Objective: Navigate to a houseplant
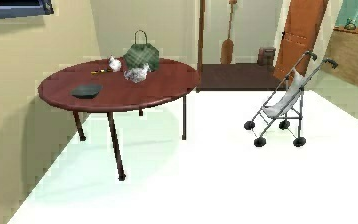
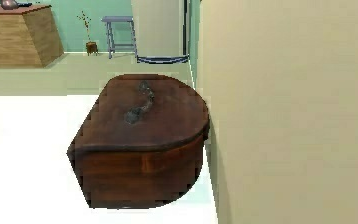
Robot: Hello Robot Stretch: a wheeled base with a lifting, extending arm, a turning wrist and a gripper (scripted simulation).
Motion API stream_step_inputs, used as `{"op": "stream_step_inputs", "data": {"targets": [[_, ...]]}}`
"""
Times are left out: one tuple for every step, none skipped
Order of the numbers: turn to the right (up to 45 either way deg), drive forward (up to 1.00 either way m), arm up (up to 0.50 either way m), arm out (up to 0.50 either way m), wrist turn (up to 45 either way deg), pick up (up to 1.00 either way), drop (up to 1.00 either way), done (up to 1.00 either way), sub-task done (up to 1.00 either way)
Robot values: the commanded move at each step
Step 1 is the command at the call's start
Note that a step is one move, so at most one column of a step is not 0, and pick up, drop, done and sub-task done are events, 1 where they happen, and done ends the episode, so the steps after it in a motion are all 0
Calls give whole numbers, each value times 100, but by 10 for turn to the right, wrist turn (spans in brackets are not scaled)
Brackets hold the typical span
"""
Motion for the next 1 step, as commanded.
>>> {"op": "stream_step_inputs", "data": {"targets": [[0, 15, 0, 0, 0, 0, 0, 0, 0]]}}
